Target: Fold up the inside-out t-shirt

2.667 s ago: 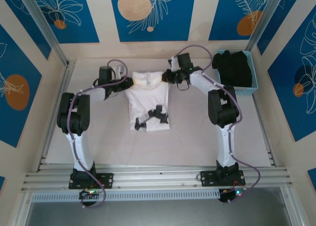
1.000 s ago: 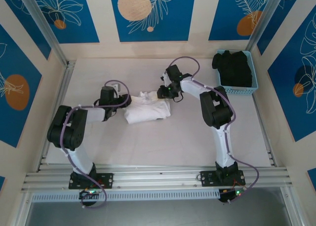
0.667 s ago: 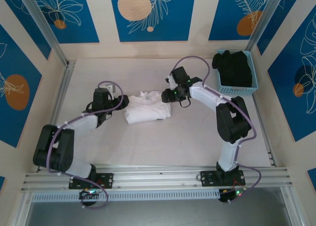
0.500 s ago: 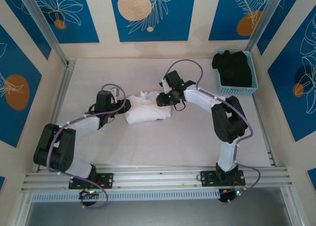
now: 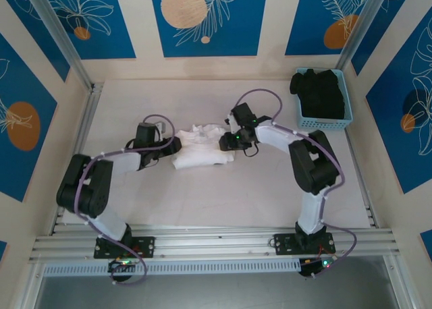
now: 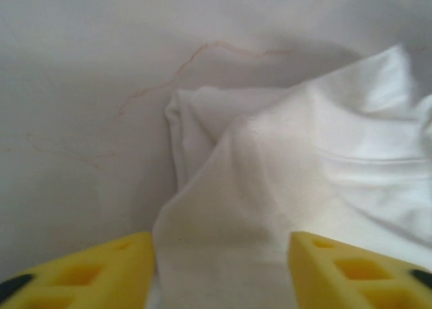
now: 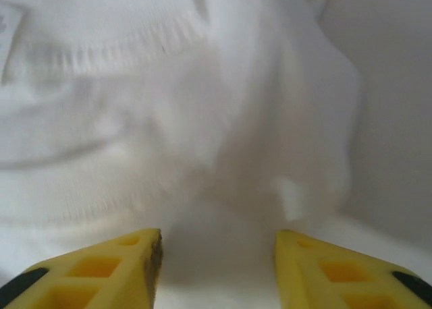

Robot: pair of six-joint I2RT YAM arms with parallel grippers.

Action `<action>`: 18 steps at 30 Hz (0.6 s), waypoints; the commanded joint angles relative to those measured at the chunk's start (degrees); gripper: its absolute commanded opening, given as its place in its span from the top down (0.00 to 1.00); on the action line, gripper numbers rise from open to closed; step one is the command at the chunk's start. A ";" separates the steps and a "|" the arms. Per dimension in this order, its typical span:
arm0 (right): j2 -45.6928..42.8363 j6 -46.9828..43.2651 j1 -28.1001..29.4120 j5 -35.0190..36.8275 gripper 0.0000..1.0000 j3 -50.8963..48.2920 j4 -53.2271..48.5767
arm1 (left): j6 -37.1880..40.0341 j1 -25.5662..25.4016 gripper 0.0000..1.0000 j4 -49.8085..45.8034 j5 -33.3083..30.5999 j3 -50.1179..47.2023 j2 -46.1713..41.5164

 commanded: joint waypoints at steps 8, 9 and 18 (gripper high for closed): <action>-5.85 1.07 -0.95 -1.80 0.49 -4.95 1.13 | -3.96 -2.25 0.28 1.70 9.25 1.51 4.88; -5.77 1.17 -0.77 -1.90 0.49 -4.90 1.21 | -3.97 -2.82 0.29 2.17 9.65 2.55 6.36; -7.00 0.95 -1.09 -0.79 0.49 -6.17 1.18 | -2.43 -1.82 0.94 3.31 14.48 9.63 12.77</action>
